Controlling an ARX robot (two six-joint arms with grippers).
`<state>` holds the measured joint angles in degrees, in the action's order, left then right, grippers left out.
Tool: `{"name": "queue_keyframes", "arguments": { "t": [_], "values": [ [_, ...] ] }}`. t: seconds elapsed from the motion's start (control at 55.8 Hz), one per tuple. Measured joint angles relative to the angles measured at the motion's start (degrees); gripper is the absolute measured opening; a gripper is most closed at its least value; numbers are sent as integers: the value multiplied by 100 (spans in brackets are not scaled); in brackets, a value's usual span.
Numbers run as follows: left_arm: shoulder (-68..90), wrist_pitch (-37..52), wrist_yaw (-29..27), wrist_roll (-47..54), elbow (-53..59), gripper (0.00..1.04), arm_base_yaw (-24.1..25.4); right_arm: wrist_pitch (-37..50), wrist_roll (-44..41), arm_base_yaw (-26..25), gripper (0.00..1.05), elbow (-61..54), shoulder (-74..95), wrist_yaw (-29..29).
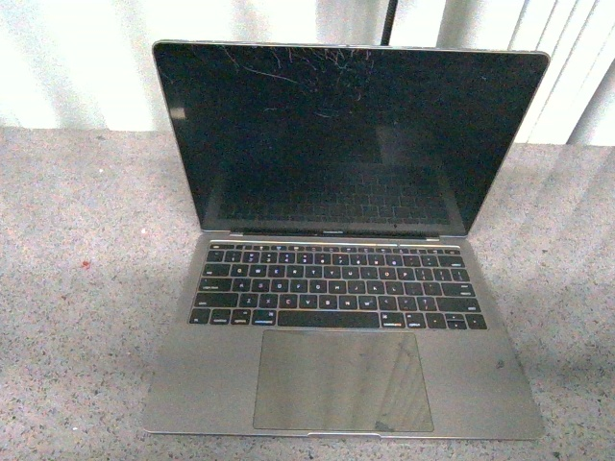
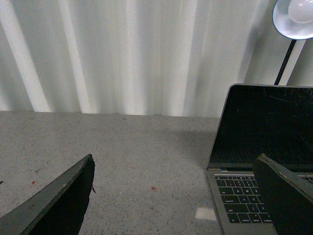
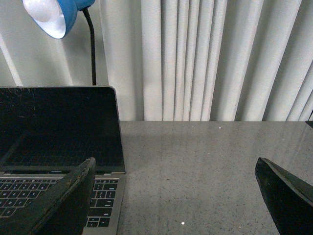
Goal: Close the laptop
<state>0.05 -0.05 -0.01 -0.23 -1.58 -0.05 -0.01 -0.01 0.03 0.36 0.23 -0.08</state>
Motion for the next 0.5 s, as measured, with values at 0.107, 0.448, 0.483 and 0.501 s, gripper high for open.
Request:
{"name": "queue_keyframes", "arguments": {
  "t": [0.107, 0.448, 0.483, 0.501],
  "values": [
    [0, 0, 0, 0, 2, 98, 0, 0, 0, 0, 97, 0, 0, 0],
    [0, 0, 0, 0, 2, 98, -2, 0, 2, 0, 97, 0, 0, 0],
    [0, 0, 0, 0, 2, 98, 0, 0, 0, 0, 97, 0, 0, 0],
    [0, 0, 0, 0, 2, 98, 0, 0, 2, 0, 97, 0, 0, 0]
  ]
}}
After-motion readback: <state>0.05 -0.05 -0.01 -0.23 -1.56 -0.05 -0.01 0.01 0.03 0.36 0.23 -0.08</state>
